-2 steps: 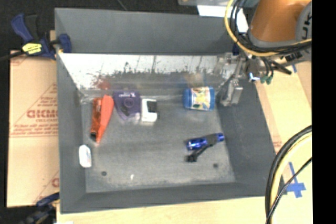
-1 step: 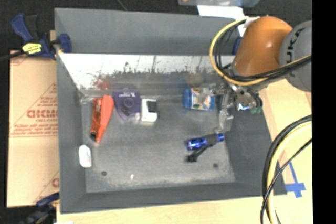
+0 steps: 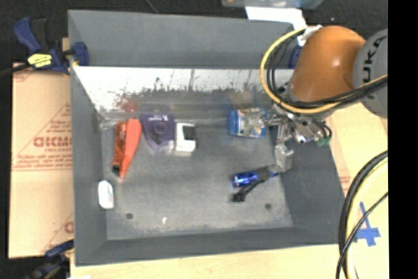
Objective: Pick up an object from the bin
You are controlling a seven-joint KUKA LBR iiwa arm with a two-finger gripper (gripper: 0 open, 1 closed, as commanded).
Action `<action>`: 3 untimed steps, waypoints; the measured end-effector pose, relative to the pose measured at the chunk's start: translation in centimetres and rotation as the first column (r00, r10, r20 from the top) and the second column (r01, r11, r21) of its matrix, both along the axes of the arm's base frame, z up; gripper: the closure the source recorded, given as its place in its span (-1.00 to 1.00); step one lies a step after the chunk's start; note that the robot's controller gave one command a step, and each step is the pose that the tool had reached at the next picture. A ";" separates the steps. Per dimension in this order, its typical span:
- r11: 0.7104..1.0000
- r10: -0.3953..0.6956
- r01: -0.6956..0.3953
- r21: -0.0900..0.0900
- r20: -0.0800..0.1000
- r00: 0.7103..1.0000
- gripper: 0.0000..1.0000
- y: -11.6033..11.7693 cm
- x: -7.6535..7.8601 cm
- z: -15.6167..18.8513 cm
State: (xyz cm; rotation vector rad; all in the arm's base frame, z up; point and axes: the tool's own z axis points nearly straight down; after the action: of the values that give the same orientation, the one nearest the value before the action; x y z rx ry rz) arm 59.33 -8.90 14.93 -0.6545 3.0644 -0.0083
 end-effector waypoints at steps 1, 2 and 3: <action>0.980 0.198 -0.198 0.003 -0.009 0.980 -1.00 1.2 -3.3 -4.8; 0.923 0.384 -0.384 -0.006 0.005 0.923 -1.00 1.0 -2.4 -7.9; 0.954 0.298 -0.298 0.001 0.001 0.954 1.00 2.6 -5.1 -7.8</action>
Offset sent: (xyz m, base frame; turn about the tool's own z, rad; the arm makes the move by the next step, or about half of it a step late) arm -0.0251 0.0107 -0.0793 -0.3959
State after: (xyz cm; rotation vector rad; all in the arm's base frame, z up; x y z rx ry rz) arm 54.21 -6.35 7.13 -1.1090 2.9290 -0.0054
